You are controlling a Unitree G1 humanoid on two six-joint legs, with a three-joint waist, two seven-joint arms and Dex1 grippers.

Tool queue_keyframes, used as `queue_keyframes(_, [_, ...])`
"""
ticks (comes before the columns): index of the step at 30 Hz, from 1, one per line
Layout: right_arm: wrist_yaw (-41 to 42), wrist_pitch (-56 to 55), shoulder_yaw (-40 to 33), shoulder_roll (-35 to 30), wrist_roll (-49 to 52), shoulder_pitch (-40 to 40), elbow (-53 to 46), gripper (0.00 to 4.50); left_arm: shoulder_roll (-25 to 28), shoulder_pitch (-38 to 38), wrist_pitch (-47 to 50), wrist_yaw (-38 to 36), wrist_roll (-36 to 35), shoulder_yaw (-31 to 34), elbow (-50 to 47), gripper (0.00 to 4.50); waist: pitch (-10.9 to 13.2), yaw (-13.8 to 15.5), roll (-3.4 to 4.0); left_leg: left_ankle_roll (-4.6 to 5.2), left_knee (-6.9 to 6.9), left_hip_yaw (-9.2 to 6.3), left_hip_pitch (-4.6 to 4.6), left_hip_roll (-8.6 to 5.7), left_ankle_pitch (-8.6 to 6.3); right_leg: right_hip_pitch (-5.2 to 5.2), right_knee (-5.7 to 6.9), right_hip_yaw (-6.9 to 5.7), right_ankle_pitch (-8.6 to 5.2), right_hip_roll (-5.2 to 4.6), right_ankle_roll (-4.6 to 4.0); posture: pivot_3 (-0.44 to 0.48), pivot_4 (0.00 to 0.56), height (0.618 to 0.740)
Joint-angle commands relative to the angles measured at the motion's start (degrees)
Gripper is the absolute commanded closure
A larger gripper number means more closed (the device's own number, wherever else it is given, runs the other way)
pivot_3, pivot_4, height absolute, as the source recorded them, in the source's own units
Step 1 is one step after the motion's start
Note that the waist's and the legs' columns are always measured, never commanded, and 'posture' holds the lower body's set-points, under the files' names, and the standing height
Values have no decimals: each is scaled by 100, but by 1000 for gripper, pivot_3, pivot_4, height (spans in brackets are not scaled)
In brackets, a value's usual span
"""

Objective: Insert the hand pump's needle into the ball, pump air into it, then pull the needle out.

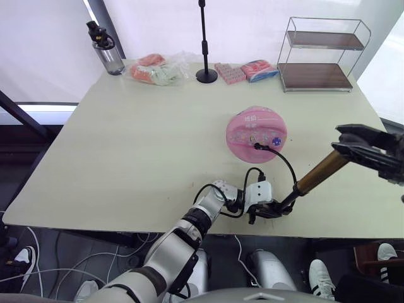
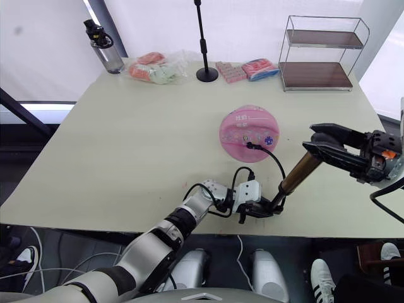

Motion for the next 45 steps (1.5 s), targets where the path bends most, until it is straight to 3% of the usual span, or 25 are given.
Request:
queue_keyframes(1, [-11, 15, -345, -121, 465, -237, -46, 2772, 187, 153, 220, 72, 241, -97, 373, 3502, 0, 1, 0, 0, 0, 0, -1, 0, 0, 0, 0, 0, 0, 0, 0, 0, 150, 731])
queue_keyframes(12, [-30, 294, -385, -234, 633, -492, 23, 2772, 200, 168, 210, 65, 249, -106, 375, 3502, 5, 3, 9, 0, 0, 2, -10, -1, 0, -10, 0, 2, 1, 0, 1, 0, 150, 731])
queue_keyframes(18, [64, 277, -202, -33, 311, -187, -206, 2772, 196, 164, 193, 67, 249, -106, 389, 3502, 5, 4, 9, 0, 0, 1, -10, -1, 0, -10, 0, 1, 1, 0, 1, 0, 150, 731])
queue_keyframes(26, [496, -707, 827, 658, -1581, 679, -519, 2772, 187, 152, 194, 94, 246, -103, 411, 3502, -15, -40, -19, 0, 0, 1, 17, 6, 0, 12, 1, 0, 0, 5, 0, 0, 150, 731])
queue_keyframes(39, [968, -2168, 2755, 1415, -3831, 1140, 425, 2772, 176, 130, 192, 147, 252, -83, 453, 3502, -32, -34, -38, 0, 1, 2, 21, 7, 0, 14, 1, 1, -1, 5, -2, 0, 150, 731])
queue_keyframes(45, [1055, -2991, 3244, 1806, -4577, 1264, 932, 2772, 171, 139, 193, 160, 245, -72, 453, 3502, -43, -37, -41, 0, 1, 3, 25, 7, 0, 16, 1, 2, 0, 5, 0, 0, 150, 731])
